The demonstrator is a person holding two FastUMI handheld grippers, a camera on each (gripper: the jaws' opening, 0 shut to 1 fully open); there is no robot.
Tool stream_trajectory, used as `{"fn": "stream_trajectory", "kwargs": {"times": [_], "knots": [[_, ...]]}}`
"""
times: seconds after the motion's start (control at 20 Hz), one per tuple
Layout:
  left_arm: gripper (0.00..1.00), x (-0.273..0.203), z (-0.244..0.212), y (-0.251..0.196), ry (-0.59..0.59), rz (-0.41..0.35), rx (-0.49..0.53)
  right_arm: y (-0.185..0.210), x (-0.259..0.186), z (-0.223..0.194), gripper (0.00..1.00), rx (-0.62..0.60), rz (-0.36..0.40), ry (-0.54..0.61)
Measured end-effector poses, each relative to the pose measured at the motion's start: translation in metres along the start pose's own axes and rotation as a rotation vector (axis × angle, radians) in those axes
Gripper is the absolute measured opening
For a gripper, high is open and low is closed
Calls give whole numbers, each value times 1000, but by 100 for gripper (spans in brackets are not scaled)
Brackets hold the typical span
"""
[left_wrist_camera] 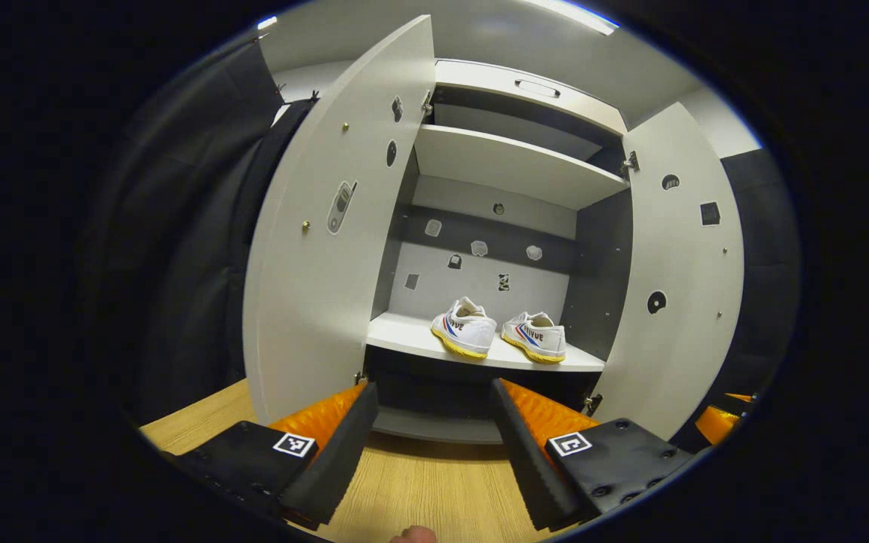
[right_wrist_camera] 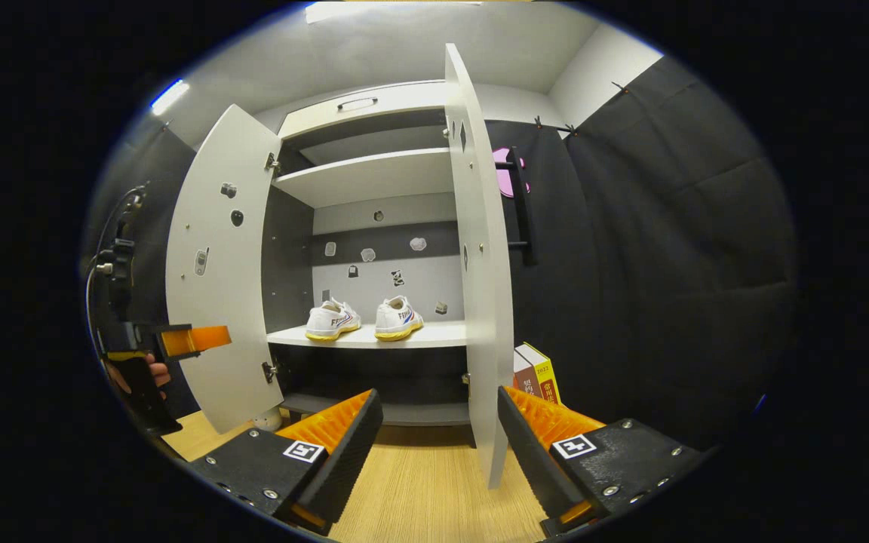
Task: Grab one shoe with the right hand and put it into the shoe cabinet, grab the other shoe with the left hand and put it into the shoe cabinet; then close the right door with the right hand and the left door with the left hand.
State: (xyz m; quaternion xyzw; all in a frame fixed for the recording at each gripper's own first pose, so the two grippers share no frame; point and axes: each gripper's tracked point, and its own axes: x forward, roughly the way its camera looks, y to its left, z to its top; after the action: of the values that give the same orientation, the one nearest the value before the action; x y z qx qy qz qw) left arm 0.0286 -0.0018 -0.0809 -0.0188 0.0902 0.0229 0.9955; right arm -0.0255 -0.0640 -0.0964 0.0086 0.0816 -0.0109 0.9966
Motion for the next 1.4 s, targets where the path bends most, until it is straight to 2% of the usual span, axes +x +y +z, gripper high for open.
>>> {"fn": "stream_trajectory", "kwargs": {"times": [0.1,0.2,0.4,0.6,0.8,0.85,0.9,0.95,1.0,1.15,1.2,1.3,1.35,1.4], "knots": [[96,-14,-8,3,-7,31,37,-5,0,-4,94,-7,-13,10],[97,-26,-12,0,-16,34,23,-17,0,13,94,-3,-29,-10],[96,-34,-10,-4,-39,26,70,-78,12,76,94,-81,-130,-89],[97,-38,-10,-10,-42,12,74,-137,29,141,94,-116,-232,-160],[97,-41,-7,-15,-54,-4,85,-153,62,174,94,-90,-215,-172],[97,-41,-6,-15,-57,-7,89,-153,69,183,98,-85,-205,-185],[99,-41,-5,-15,-58,-7,91,-153,74,189,94,-83,-201,-193],[97,-41,-6,-15,-56,-6,90,-154,78,192,98,-91,-198,-197],[97,-41,-8,-15,-50,-7,85,-155,81,194,94,-108,-198,-201],[97,-42,-11,-15,-43,0,75,-153,87,198,94,-134,-188,-206],[97,-42,-12,-15,-41,0,75,-153,89,196,98,-137,-188,-199],[99,-42,-13,-15,-42,-2,81,-156,91,193,87,-144,-195,-190],[99,-41,-11,-14,-45,-4,84,-153,93,193,92,-134,-191,-185],[97,-41,-11,-13,-47,-4,86,-151,94,193,91,-123,-185,-184]]}}
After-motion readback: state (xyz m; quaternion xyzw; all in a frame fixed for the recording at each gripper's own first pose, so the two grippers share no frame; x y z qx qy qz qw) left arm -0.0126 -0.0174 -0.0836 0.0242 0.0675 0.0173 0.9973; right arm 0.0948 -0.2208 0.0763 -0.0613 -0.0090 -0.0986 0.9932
